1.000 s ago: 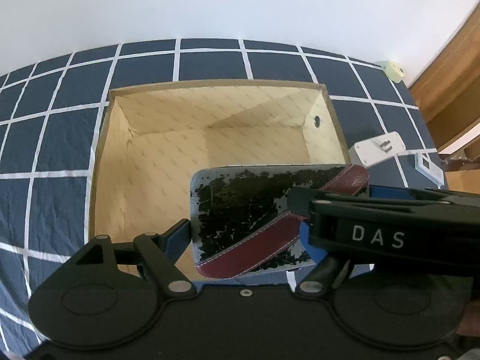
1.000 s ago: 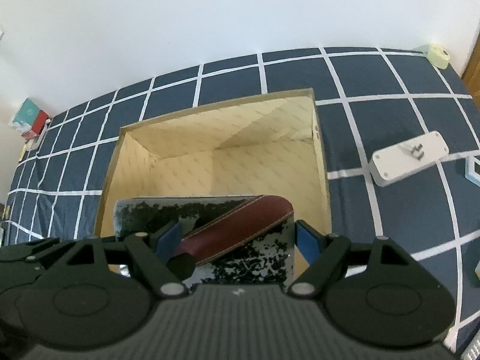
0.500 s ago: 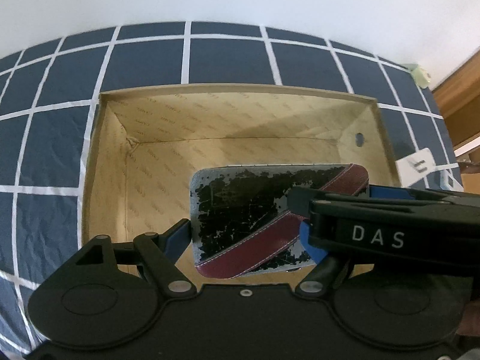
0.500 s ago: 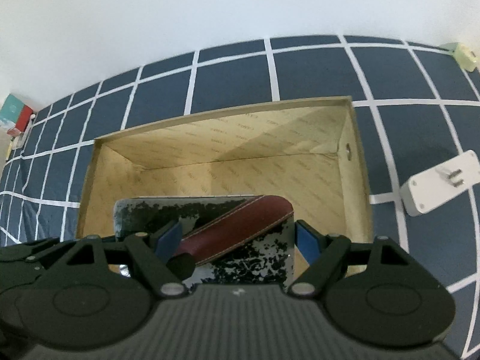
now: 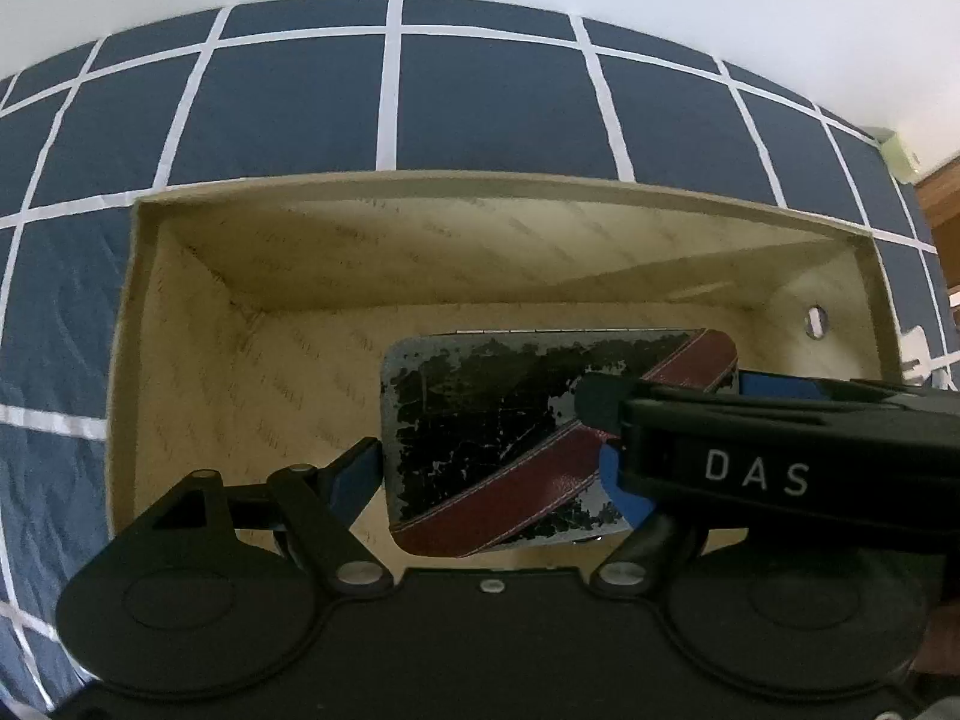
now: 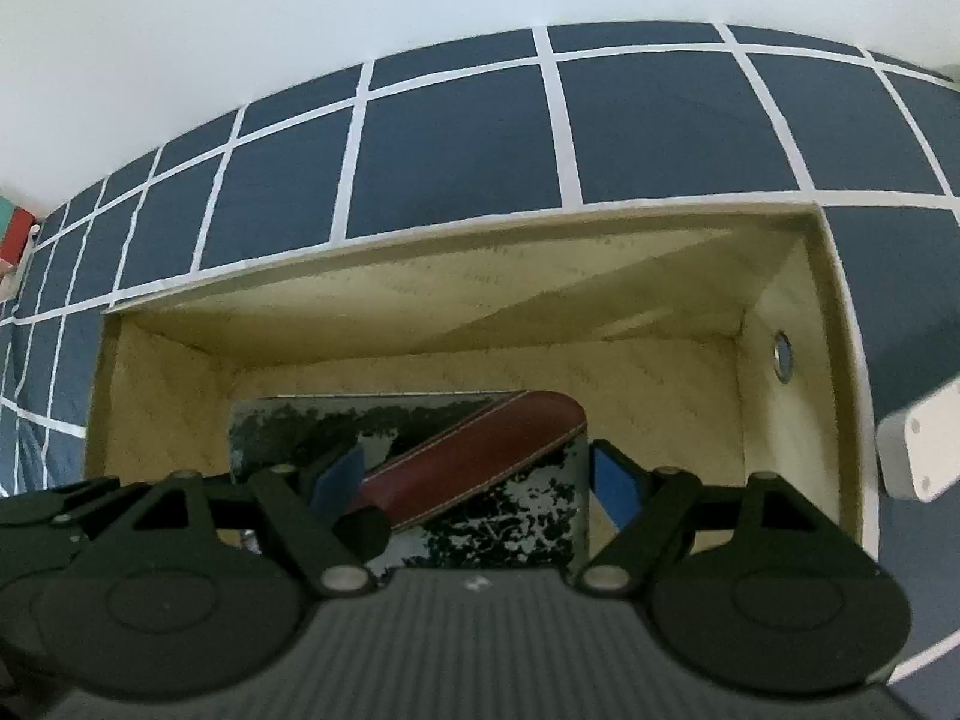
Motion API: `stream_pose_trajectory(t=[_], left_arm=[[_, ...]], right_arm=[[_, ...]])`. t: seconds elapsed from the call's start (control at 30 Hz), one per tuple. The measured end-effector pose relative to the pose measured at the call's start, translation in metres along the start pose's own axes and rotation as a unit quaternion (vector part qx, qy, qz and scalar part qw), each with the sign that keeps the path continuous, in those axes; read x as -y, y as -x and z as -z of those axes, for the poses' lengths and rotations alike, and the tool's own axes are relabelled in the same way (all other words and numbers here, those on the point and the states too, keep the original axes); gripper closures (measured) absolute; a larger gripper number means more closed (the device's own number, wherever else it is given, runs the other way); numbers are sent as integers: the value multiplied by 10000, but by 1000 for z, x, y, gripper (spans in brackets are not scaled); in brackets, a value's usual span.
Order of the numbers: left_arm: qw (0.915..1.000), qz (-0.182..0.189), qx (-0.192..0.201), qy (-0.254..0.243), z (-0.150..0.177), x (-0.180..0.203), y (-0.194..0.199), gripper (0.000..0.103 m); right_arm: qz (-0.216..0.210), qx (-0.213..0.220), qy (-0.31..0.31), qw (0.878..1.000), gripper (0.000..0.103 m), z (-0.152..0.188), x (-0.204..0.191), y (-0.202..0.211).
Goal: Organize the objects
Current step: 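Carry the phone case with the right gripper over the cardboard box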
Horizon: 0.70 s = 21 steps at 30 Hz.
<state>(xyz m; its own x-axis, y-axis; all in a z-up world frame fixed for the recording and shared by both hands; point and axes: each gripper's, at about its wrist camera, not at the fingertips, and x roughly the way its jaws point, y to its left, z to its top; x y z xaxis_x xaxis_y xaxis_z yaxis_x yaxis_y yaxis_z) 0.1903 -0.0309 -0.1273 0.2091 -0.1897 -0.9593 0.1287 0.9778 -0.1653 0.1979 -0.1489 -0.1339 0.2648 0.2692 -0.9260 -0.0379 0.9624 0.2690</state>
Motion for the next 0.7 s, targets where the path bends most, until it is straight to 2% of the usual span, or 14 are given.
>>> stream_pose_trajectory(t=[0.7], left_arm=[[9997,82,-244,-37,-31,-15,-38,26]], right_arm=[[92,-215,-117,9997,22,-27,4,-40]])
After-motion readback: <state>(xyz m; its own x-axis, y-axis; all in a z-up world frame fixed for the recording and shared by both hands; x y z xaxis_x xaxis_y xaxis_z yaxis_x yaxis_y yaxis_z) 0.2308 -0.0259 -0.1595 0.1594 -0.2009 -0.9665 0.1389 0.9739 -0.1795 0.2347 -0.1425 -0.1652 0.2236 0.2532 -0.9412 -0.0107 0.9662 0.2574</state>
